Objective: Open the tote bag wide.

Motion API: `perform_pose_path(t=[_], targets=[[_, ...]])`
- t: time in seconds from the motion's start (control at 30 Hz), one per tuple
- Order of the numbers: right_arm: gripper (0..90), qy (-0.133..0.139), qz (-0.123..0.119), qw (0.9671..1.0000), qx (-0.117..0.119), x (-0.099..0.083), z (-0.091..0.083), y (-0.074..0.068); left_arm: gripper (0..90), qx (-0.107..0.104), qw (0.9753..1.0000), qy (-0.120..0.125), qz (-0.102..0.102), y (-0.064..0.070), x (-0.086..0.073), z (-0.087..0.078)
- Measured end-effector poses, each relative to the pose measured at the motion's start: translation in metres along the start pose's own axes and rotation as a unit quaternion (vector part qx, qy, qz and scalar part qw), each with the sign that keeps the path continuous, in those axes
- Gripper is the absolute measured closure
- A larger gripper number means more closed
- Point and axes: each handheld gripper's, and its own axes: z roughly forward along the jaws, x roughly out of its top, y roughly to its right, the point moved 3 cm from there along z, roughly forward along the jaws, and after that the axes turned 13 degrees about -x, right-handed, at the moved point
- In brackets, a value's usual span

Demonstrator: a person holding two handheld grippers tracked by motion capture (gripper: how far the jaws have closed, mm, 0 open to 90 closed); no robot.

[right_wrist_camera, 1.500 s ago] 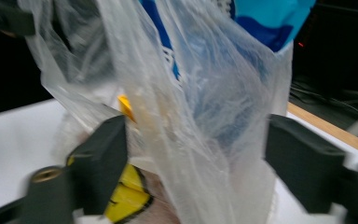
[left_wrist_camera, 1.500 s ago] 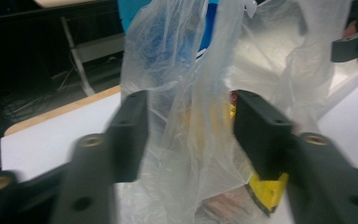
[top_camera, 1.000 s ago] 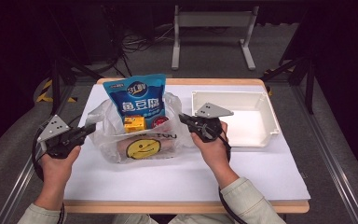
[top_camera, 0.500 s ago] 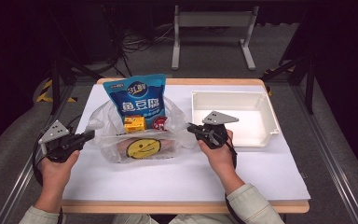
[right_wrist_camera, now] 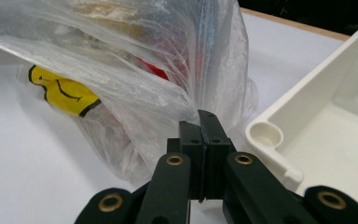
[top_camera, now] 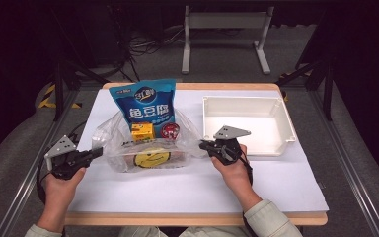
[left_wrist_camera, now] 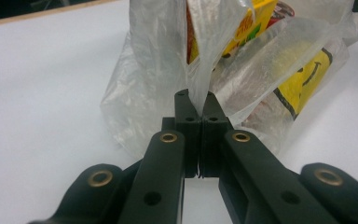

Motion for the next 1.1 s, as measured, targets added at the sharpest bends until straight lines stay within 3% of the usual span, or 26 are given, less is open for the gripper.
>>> perform_pose_path(t=[0.13,0.33,0.43,0.57,0.67,0.77,0.87,0.9,1.1], targets=[[89.5,-0.007,0.004,0.9999,0.006,-0.006,0.001,0.000,88.8,-0.004,0.9999,-0.007,-0.006,0.001,-0.005,0.001],[89.5,-0.027,0.009,0.9995,0.012,-0.018,0.005,0.001,88.8,0.003,0.9990,-0.043,-0.007,0.000,-0.012,0.013],[89.4,-0.048,0.012,0.9986,0.017,-0.026,0.010,0.002,88.8,0.000,0.9977,-0.064,-0.022,-0.002,-0.016,0.020],[89.1,-0.063,0.013,0.9976,0.025,-0.030,0.014,0.000,88.7,-0.001,0.9968,-0.075,-0.026,-0.004,-0.018,0.023],[86.4,-0.059,0.011,0.9979,0.025,-0.028,0.012,0.000,86.4,0.000,0.9974,-0.067,-0.026,-0.004,-0.017,0.020],[81.1,-0.047,0.016,0.9984,0.028,-0.025,0.006,0.002,74.2,0.005,0.9989,-0.041,-0.022,-0.002,-0.015,0.014],[69.4,-0.023,0.022,0.9989,0.034,-0.019,-0.004,0.004,55.9,0.027,0.9994,-0.021,-0.006,0.003,-0.008,0.007],[69.4,-0.023,0.022,0.9989,0.034,-0.019,-0.004,0.004,50.6,0.027,0.9994,-0.021,-0.006,0.003,-0.008,0.007],[46.3,0.039,0.023,0.9984,0.034,0.003,-0.027,0.008,40.5,0.048,0.9986,0.014,0.018,0.014,0.004,-0.008]])
